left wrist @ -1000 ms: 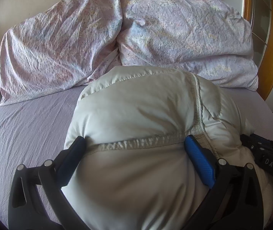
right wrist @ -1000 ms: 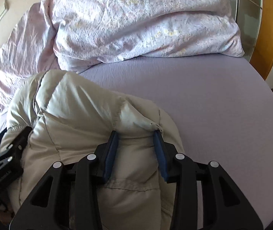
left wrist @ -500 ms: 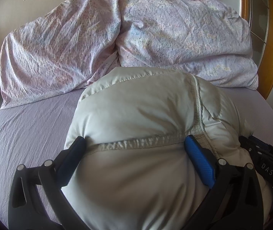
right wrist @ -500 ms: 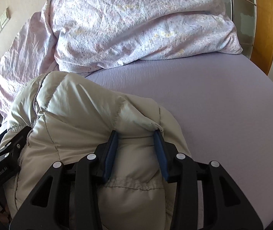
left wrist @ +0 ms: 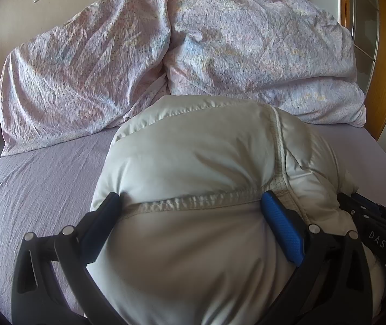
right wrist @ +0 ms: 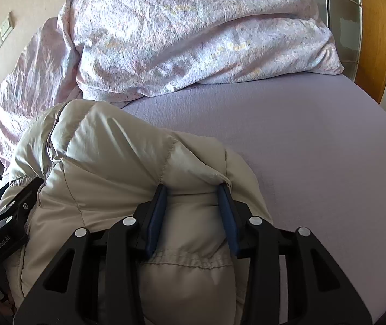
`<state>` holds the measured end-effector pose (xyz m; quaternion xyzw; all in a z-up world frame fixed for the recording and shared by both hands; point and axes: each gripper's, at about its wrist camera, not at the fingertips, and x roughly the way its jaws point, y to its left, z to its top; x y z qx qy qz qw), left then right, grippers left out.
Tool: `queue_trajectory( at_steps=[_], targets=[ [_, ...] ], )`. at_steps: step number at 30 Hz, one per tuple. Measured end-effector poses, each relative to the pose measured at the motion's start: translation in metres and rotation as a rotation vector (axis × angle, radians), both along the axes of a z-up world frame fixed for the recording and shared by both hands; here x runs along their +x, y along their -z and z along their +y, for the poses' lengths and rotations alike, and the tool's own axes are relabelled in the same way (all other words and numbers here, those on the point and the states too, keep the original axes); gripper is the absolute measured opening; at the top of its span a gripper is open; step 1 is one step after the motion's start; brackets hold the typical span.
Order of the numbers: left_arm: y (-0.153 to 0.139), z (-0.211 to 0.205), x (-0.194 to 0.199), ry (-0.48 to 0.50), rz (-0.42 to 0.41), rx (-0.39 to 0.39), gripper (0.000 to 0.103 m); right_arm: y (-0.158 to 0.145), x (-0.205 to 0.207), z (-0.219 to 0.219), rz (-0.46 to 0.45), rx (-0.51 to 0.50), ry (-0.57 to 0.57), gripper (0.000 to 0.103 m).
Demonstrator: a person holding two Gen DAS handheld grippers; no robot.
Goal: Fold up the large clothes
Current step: 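Open the right gripper and release the jacket bundle while the left gripper holds it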
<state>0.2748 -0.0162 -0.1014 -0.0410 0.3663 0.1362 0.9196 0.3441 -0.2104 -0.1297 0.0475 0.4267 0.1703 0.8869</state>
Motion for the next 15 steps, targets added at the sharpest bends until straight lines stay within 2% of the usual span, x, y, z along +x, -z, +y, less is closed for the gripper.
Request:
queue_trajectory(
  at_steps=[3,6,9,10,12,14,15],
  targets=[
    [-0.002,0.001,0.002,0.006,0.017,-0.009,0.101,-0.004,0.005,0.002,0.045,-0.016,-0.012,0.042],
    [-0.009,0.005,0.002,0.041,0.053,-0.022,0.101,-0.011,0.014,-0.002,0.135,-0.013,-0.033,0.043],
    [-0.020,0.011,-0.002,0.084,0.089,-0.036,0.101,-0.022,0.017,-0.013,0.194,0.038,-0.076,0.057],
    [-0.025,0.015,-0.005,0.091,0.094,-0.039,0.101,-0.028,0.017,-0.018,0.191,0.036,-0.073,0.071],
    [-0.035,0.021,-0.013,0.101,0.092,-0.041,0.101,-0.038,0.016,-0.029,0.181,0.050,-0.070,0.077],
    [-0.046,0.031,-0.020,0.111,0.091,-0.043,0.101,-0.041,0.019,-0.040,0.219,0.096,-0.070,0.088],
    [-0.049,0.034,-0.022,0.114,0.094,-0.045,0.101,-0.040,0.022,-0.046,0.254,0.130,-0.068,0.090]
  ],
)
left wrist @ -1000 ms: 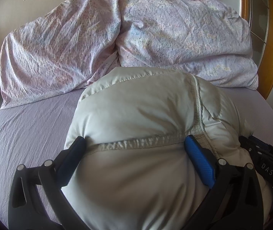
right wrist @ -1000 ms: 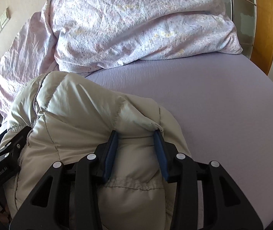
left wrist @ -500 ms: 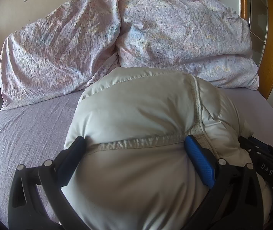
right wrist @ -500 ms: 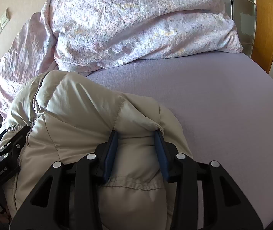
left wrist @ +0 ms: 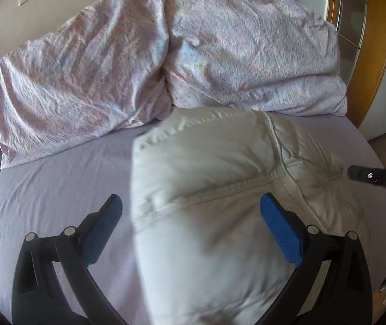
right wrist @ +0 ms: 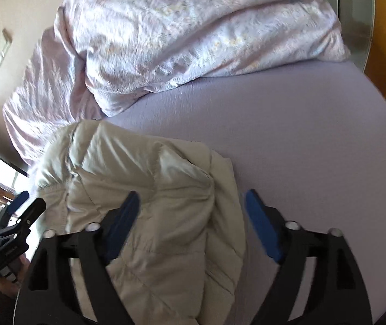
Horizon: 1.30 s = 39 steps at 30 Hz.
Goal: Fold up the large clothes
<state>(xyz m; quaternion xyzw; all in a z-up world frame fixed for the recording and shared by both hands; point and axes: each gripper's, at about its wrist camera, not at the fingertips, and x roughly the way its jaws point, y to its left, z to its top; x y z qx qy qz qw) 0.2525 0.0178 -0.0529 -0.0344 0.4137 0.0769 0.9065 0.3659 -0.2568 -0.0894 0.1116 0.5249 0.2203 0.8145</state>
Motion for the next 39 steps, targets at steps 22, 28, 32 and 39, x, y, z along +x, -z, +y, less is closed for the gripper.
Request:
queue_trajectory(
  at_steps=[22,28,32,39],
  targets=[
    [-0.001,0.046,-0.021,0.018,0.119,-0.107,0.101,0.072,0.012,-0.010,0.446,0.337,-0.020,0.102],
    [-0.002,0.045,-0.020,0.044,0.125,-0.105,0.101,0.081,0.010,-0.003,0.477,0.373,-0.028,0.102],
    [-0.002,0.047,-0.019,0.057,0.127,-0.110,0.101,0.083,0.010,0.005,0.476,0.401,-0.038,0.102],
    [-0.002,0.052,-0.017,0.070,0.129,-0.124,0.101,0.079,0.008,0.005,0.406,0.413,-0.059,0.082]
  ],
)
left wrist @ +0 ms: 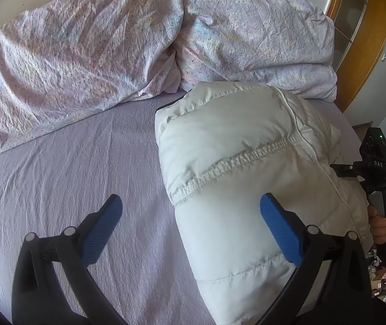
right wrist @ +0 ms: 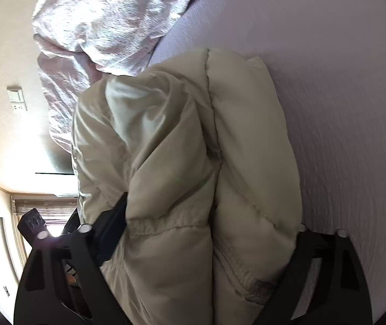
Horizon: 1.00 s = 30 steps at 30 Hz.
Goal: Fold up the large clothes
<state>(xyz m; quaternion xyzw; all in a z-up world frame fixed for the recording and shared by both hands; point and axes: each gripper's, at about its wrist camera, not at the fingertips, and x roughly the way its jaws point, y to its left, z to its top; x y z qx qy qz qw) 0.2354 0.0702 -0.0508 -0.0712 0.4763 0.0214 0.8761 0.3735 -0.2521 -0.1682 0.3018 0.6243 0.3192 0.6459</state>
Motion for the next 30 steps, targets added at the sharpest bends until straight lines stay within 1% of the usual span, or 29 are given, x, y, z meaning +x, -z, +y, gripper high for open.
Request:
queue_trajectory(
  at_steps=[2,5,12,15,20,22,26,28,29,30],
  targets=[
    [0.002,0.001,0.002,0.006,0.005,-0.015,0.101,-0.003,-0.001,-0.001,-0.020,0.003,-0.001,0.074],
    [0.005,0.003,0.006,0.013,0.016,-0.047,0.101,-0.004,-0.003,-0.002,-0.032,0.004,0.001,0.070],
    [0.019,0.006,0.018,0.033,0.050,-0.162,0.101,-0.005,-0.005,-0.003,-0.042,-0.002,0.005,0.070],
    [0.028,0.010,0.023,0.031,0.070,-0.233,0.101,-0.005,-0.004,-0.001,-0.035,-0.004,0.008,0.070],
    [0.049,0.019,0.028,0.010,0.104,-0.390,0.101,-0.003,0.000,0.000,-0.020,0.005,0.010,0.070],
    [0.056,0.021,0.030,0.003,0.111,-0.434,0.101,-0.001,0.001,0.000,-0.016,0.008,0.010,0.070],
    [0.063,0.023,0.032,-0.009,0.116,-0.492,0.101,0.002,0.003,0.000,-0.011,0.013,0.010,0.070],
    [0.065,0.023,0.032,-0.013,0.110,-0.507,0.101,0.003,0.004,-0.001,-0.014,0.015,0.008,0.070],
    [0.065,0.023,0.031,-0.013,0.105,-0.510,0.100,0.003,0.004,-0.001,-0.016,0.016,0.007,0.070],
    [0.064,0.023,0.031,-0.012,0.100,-0.515,0.097,0.003,0.004,-0.001,-0.018,0.018,0.007,0.070]
  ],
)
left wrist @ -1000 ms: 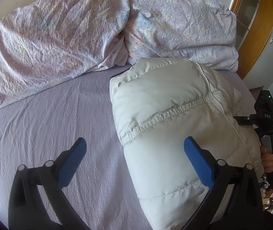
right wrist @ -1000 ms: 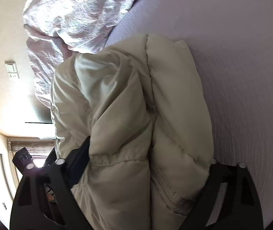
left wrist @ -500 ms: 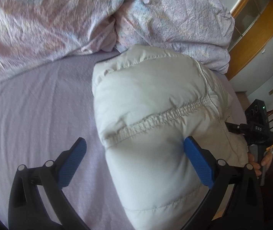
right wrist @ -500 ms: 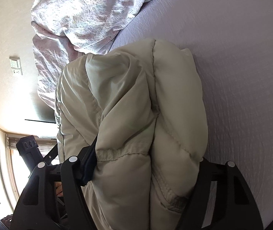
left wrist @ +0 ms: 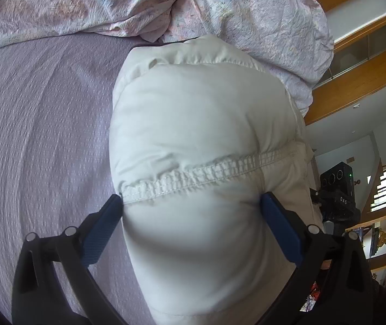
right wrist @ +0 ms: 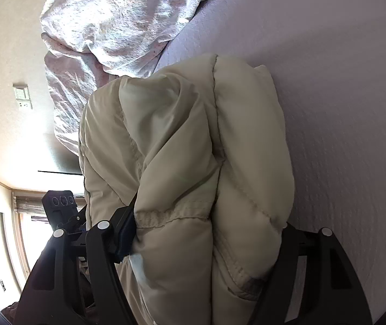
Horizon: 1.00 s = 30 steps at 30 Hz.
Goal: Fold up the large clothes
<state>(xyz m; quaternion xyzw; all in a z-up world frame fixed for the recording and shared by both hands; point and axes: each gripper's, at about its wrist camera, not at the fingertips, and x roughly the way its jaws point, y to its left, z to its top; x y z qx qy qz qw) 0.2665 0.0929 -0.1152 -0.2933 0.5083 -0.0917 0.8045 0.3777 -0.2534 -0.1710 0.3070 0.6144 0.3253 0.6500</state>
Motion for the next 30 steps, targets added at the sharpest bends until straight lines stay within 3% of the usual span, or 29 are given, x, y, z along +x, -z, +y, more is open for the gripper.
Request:
queue_trajectory(
  at_steps=[7,17,30],
  targets=[
    [-0.018,0.003,-0.006,-0.005,-0.045,-0.002,0.072,-0.006,0.002,0.003,-0.026,0.058,-0.010,0.057],
    [-0.048,0.048,-0.004,-0.084,-0.100,0.050,0.070,-0.026,0.030,0.061,-0.064,0.120,-0.073,0.050],
    [-0.061,0.115,-0.001,-0.210,-0.120,0.083,0.070,-0.036,0.063,0.139,-0.081,0.140,-0.166,0.050]
  ],
)
